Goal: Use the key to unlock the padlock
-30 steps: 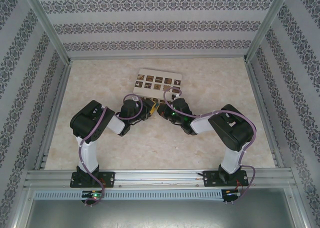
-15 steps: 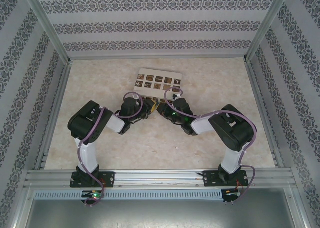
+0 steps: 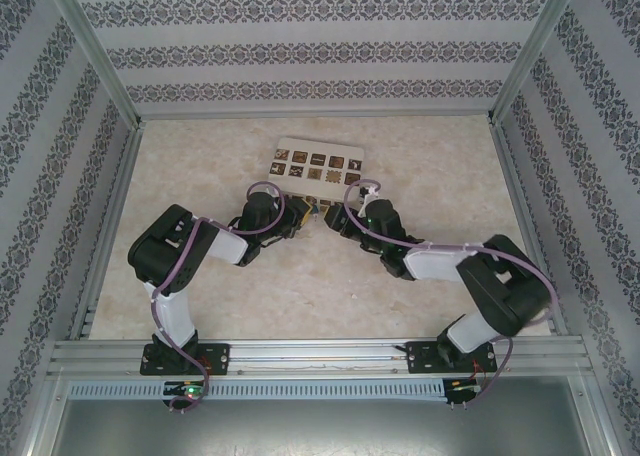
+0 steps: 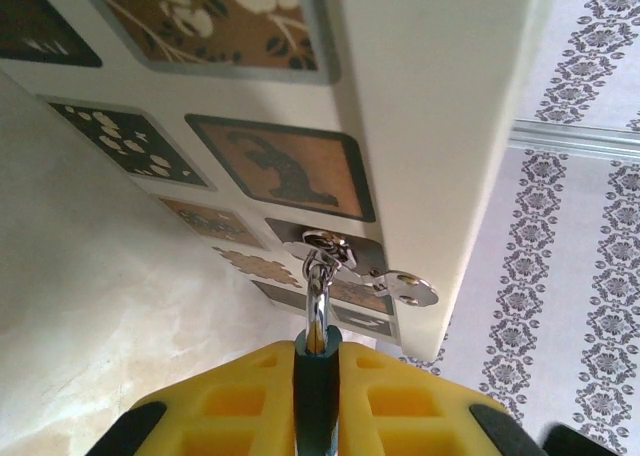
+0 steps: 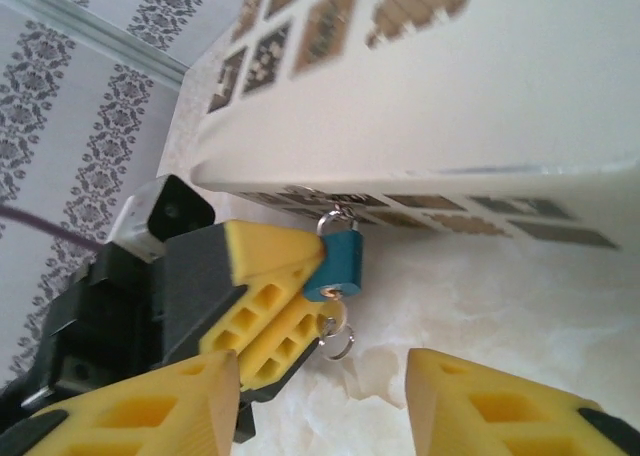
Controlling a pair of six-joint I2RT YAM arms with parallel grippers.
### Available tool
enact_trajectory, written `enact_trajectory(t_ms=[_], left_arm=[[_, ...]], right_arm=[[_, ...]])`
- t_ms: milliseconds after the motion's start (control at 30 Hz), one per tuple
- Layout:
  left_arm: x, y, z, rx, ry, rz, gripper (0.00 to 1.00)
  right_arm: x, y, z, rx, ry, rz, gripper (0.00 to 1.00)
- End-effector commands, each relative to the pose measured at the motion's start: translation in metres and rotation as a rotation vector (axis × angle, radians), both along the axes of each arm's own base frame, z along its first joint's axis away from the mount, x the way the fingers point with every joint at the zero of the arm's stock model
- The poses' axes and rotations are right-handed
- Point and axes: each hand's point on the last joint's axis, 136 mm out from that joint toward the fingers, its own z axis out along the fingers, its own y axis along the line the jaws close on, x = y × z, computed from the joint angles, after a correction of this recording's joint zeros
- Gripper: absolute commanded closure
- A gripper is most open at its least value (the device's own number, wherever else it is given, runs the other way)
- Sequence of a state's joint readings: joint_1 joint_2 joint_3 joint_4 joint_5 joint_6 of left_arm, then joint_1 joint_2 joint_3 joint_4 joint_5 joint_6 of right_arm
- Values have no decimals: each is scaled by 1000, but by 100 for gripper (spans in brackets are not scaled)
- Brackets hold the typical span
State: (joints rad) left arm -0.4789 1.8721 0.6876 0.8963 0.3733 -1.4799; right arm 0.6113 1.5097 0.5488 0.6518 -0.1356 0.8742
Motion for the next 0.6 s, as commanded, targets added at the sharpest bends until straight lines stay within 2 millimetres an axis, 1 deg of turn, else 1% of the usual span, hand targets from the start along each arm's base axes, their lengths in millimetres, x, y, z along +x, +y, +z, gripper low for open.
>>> enact_trajectory(t_ms=[0, 100, 233, 333, 467, 567], left_arm=[[0, -13, 29, -22, -66, -53, 85], [-1, -14, 27, -29, -57, -60, 85], [-1, -15, 28, -49, -50, -56, 86], [0, -14, 29, -53, -51, -51, 85], [0, -16, 30, -58, -52, -59, 86], [0, -17, 31, -59, -52, -61, 86]], right_arm=[[-5, -5, 19, -207, -158, 73, 47], [-13, -4, 35, -368, -267, 144, 41], [-24, -1, 50, -573, -444, 241, 38], [-31, 1, 57, -732, -590, 304, 37], [-35, -1, 59, -924, -716, 370, 35], [-31, -5, 62, -1040, -782, 381, 22]])
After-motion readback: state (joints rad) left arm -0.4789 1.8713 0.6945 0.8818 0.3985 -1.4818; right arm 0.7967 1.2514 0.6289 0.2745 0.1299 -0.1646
